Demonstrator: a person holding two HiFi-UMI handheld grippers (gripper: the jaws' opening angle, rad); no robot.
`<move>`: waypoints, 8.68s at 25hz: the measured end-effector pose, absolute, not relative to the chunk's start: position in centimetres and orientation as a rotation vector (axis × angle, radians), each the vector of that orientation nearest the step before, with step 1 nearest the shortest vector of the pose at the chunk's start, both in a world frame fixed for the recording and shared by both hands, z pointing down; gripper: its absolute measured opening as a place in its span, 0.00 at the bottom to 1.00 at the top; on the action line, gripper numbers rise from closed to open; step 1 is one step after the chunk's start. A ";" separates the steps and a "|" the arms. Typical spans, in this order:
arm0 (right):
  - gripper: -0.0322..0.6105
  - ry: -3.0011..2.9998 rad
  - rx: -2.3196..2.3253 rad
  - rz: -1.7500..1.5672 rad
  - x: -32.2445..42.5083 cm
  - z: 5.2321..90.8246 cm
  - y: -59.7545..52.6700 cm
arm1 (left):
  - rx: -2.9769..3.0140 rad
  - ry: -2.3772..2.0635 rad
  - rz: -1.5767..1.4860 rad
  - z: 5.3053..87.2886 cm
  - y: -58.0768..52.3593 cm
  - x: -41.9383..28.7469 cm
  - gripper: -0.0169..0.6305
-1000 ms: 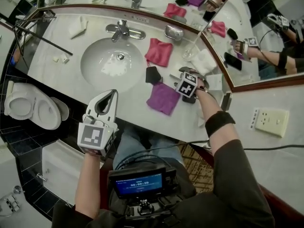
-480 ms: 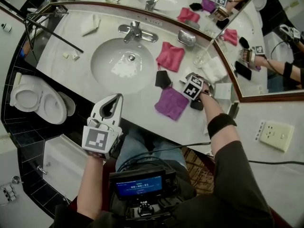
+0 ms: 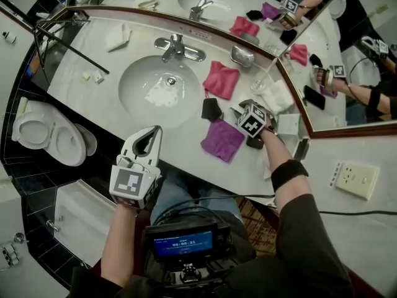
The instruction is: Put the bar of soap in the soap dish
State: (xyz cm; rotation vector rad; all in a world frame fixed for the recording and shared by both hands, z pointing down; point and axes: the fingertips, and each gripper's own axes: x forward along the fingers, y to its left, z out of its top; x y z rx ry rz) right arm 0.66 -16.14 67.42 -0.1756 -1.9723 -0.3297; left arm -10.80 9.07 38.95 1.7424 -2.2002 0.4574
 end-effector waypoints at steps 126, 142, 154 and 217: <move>0.24 -2.370 1.001 1.219 -8.9 50.9 -27.5 | 1.918 -2.174 0.330 34.5 -0.4 -20.2 0.03; 0.08 -2.639 1.052 0.333 -2.5 42.9 -23.5 | 1.830 -2.198 0.266 35.0 3.4 -19.8 0.03; 0.08 -2.790 1.179 -0.064 5.1 39.3 -21.6 | 1.771 -2.230 0.226 35.1 5.9 -20.0 0.03; 0.66 -2.057 0.756 0.571 -10.7 53.8 -26.6 | 1.906 -2.148 0.277 39.6 5.3 -28.6 0.03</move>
